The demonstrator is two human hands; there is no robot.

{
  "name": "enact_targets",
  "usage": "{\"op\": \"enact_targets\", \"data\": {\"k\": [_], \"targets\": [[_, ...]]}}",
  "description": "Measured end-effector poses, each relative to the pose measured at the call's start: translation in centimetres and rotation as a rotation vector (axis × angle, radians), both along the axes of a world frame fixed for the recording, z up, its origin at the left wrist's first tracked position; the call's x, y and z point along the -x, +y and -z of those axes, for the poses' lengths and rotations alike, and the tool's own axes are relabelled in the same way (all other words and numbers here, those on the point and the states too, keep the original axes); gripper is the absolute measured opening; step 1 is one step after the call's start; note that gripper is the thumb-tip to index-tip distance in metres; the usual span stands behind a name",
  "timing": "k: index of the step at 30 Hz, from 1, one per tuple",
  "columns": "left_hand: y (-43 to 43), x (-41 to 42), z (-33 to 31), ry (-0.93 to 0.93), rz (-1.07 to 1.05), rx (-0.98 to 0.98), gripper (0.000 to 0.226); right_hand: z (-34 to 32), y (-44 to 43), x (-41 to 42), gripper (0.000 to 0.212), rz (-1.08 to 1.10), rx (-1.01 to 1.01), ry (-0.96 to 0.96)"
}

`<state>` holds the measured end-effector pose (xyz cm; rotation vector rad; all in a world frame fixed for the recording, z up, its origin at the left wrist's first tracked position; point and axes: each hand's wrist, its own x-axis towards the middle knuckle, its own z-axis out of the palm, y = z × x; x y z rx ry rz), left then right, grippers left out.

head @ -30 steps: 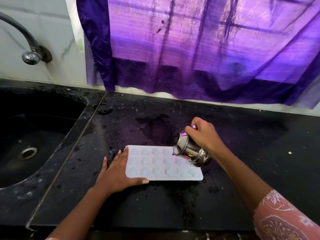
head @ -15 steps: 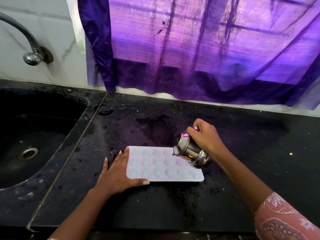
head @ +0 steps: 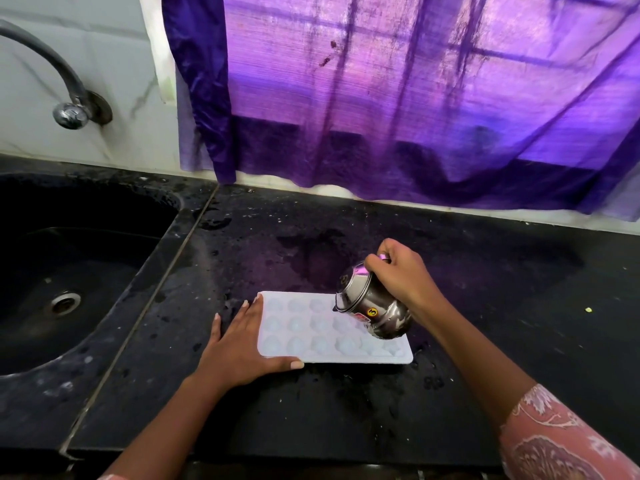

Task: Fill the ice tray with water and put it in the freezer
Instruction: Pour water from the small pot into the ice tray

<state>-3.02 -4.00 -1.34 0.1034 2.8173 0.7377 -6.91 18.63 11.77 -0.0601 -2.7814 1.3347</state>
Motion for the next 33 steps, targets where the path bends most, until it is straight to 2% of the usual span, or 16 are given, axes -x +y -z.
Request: {"op": "enact_targets", "data": {"k": [14, 33], "targets": [[0.1, -0.1, -0.2, -0.006, -0.001, 0.007, 0.131, -0.2, -1.4, 0.5, 0.029, -0.087, -0.120, 0.019], [0.0, 0.1, 0.0, 0.007, 0.001, -0.009, 0.133, -0.5, -1.8, 0.6, 0.032, -0.114, -0.157, 0.038]]}}
